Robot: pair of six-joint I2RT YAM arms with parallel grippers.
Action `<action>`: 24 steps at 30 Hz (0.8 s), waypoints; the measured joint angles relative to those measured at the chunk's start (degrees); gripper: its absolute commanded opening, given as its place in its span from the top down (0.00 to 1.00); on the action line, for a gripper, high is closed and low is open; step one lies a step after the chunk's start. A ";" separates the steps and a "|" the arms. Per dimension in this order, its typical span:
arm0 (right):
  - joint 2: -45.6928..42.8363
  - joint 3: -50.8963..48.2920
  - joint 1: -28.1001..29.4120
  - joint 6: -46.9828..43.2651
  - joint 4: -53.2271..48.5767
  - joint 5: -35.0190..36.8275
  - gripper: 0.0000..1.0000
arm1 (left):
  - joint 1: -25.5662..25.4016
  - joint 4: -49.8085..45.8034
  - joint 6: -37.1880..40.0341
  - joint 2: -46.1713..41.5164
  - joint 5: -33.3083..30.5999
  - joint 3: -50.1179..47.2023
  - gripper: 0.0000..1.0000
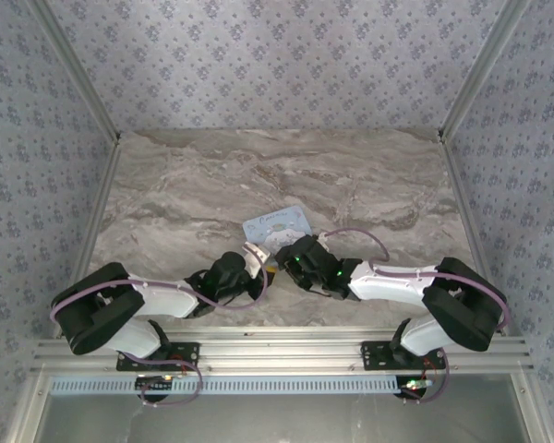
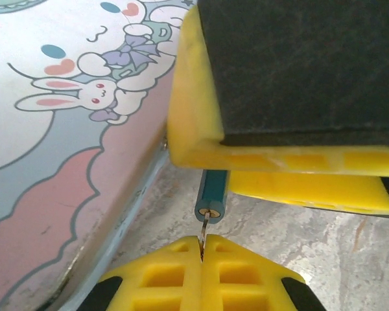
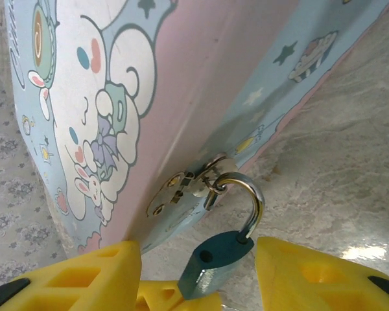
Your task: Unlock a padlock with a key
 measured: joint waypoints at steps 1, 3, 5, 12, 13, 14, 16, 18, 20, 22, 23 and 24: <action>-0.02 0.00 0.00 0.00 0.02 0.00 0.50 | 0.00 0.00 -0.07 0.00 0.15 -0.04 1.00; -0.02 -0.22 0.00 0.00 0.17 0.00 0.50 | 0.00 -0.07 0.04 0.00 0.15 -0.07 1.00; -0.02 -0.31 0.02 0.00 0.11 -0.02 0.50 | 0.00 -0.39 0.48 -0.02 -0.02 -0.04 1.00; 0.00 -0.22 0.17 -1.18 -1.84 -0.11 0.59 | -2.73 -6.51 5.18 -1.90 -4.70 0.52 1.00; 0.04 -0.17 0.24 -1.29 -2.01 -0.13 0.60 | -3.19 -7.02 5.75 -2.05 -5.29 0.81 1.00; 0.17 0.04 0.33 -1.40 -2.29 -0.24 0.60 | -3.78 -7.78 6.45 -2.08 -6.16 1.27 1.00; 0.66 0.55 0.33 -1.51 -2.82 -0.26 0.60 | -4.66 -8.66 7.50 -2.08 -7.58 1.97 1.00; 1.25 0.98 0.52 -1.53 -3.13 -0.50 0.60 | -5.35 -9.38 8.50 -2.08 -8.90 2.45 1.00; 1.84 1.36 0.57 -1.57 -3.39 -0.70 0.62 | -6.01 -9.86 9.20 -2.08 -9.99 2.73 1.00; 2.38 1.66 0.79 -1.75 -3.52 -0.74 0.66 | -6.58 -10.40 9.81 -2.08 -11.10 3.10 1.00; 2.62 1.77 0.87 -1.75 -3.56 -0.76 0.70 | -6.84 -10.60 10.16 -2.08 -11.69 3.21 1.00; 2.86 1.79 0.92 -1.90 -3.74 -0.87 0.73 | -7.02 -10.82 10.45 -2.08 -12.15 3.32 1.00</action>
